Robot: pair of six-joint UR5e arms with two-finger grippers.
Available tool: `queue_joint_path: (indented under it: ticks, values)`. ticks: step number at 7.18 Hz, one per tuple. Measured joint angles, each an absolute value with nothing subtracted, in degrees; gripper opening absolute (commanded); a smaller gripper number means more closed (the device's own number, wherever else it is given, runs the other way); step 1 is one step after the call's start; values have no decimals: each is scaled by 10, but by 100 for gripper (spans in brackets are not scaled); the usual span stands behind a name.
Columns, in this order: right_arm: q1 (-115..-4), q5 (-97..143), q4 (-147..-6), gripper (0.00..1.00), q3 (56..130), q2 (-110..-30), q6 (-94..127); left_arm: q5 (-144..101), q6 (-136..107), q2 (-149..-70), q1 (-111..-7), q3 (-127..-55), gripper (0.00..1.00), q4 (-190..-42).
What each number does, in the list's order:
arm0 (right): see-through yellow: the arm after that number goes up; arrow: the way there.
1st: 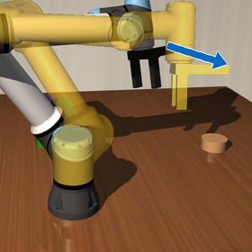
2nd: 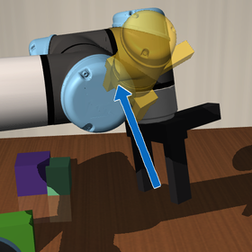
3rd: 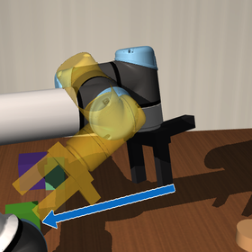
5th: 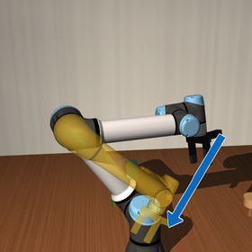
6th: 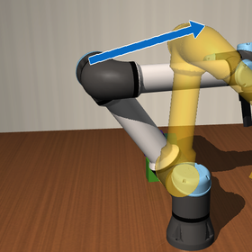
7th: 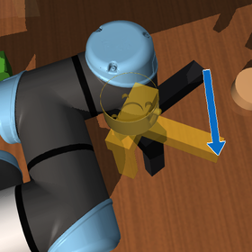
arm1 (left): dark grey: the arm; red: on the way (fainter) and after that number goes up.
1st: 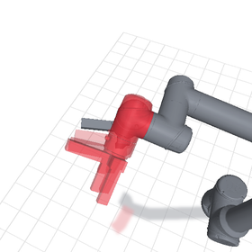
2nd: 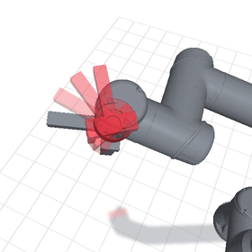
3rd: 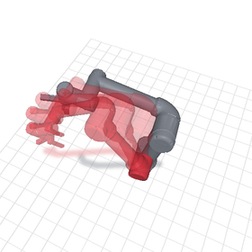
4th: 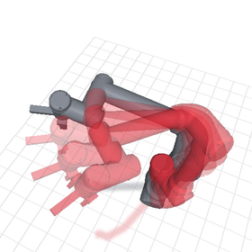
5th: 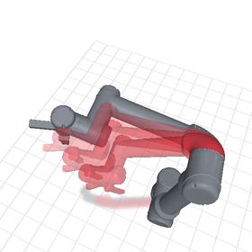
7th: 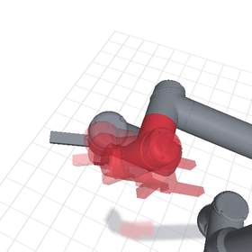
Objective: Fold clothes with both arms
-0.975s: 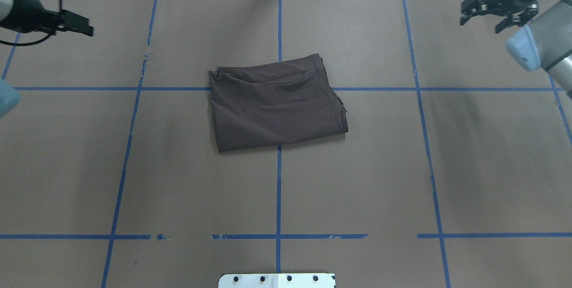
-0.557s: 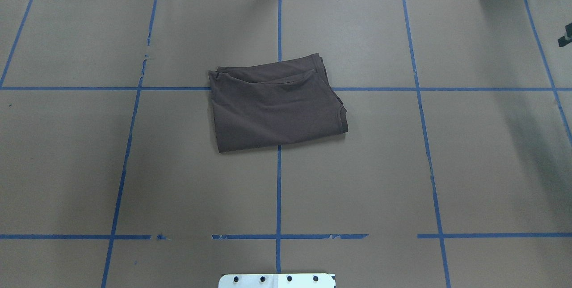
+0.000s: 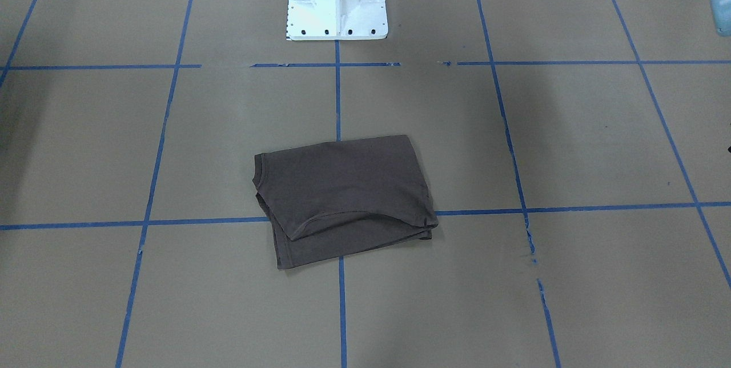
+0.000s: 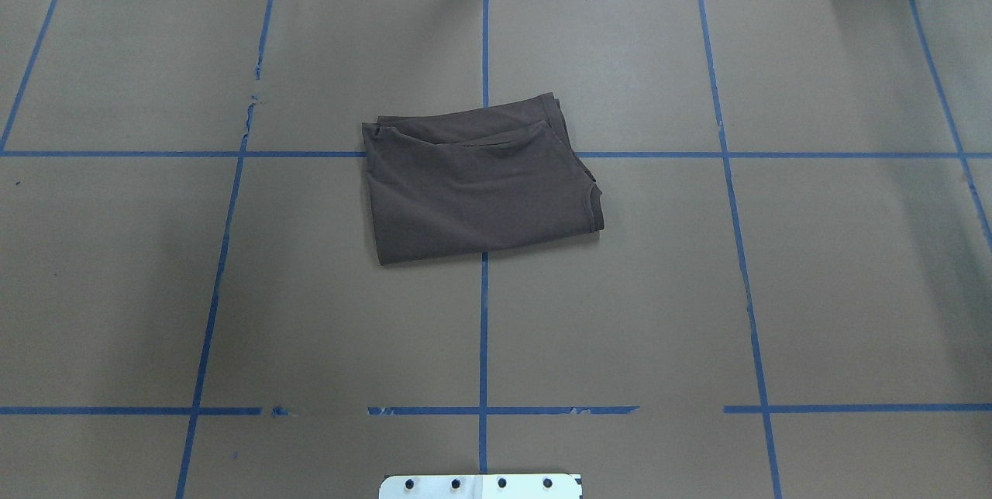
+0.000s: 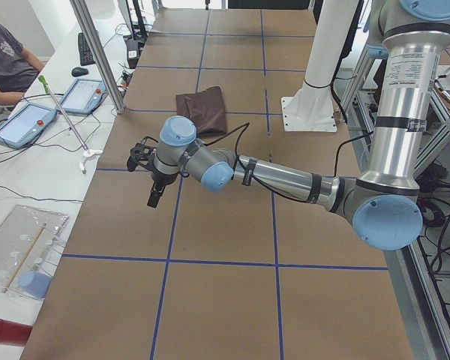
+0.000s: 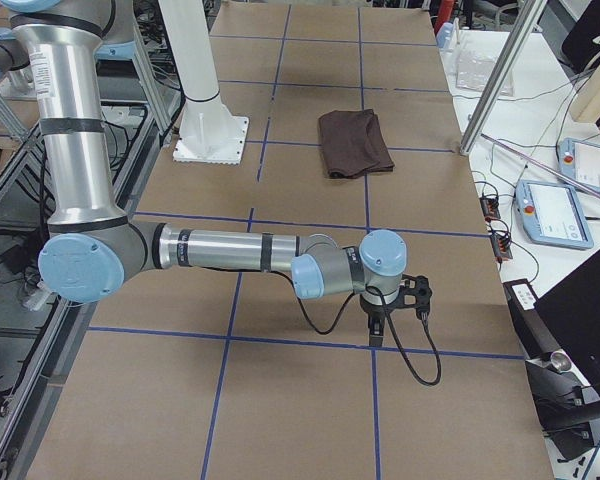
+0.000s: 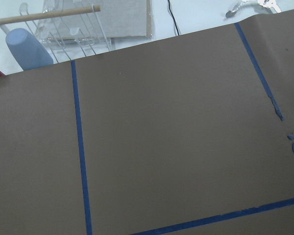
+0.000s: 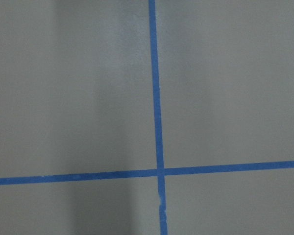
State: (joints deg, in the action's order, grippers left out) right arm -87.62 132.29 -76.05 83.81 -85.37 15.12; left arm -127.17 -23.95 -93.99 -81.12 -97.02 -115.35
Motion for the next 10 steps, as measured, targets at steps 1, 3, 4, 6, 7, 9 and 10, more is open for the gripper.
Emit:
queue_joint_path:
  ticks: [1, 3, 4, 6, 7, 9, 10]
  values:
    - [-883, 1319, -768, 100, 850, -864, 150, -1271, -222, -920, -812, -970, 100, -1150]
    - [-896, 1333, -881, 100, 910, -870, 142, -1274, -73, -910, -833, -974, 100, -1048]
    - [-902, 1344, -949, 100, 955, -885, 121, -1275, 14, -909, -854, -975, 100, -986]
    - [-919, 1374, -995, 100, 992, -928, 71, -1276, 111, -896, -881, -974, 100, -932]
    - [-924, 1384, -997, 100, 993, -939, 62, -1276, 128, -883, -884, -970, 100, -929]
    - [-927, 1387, -982, 100, 991, -952, 53, -1277, 136, -873, -885, -956, 100, -930]
    - [-927, 1386, -973, 100, 990, -954, 55, -1277, 136, -872, -885, -953, 100, -930]
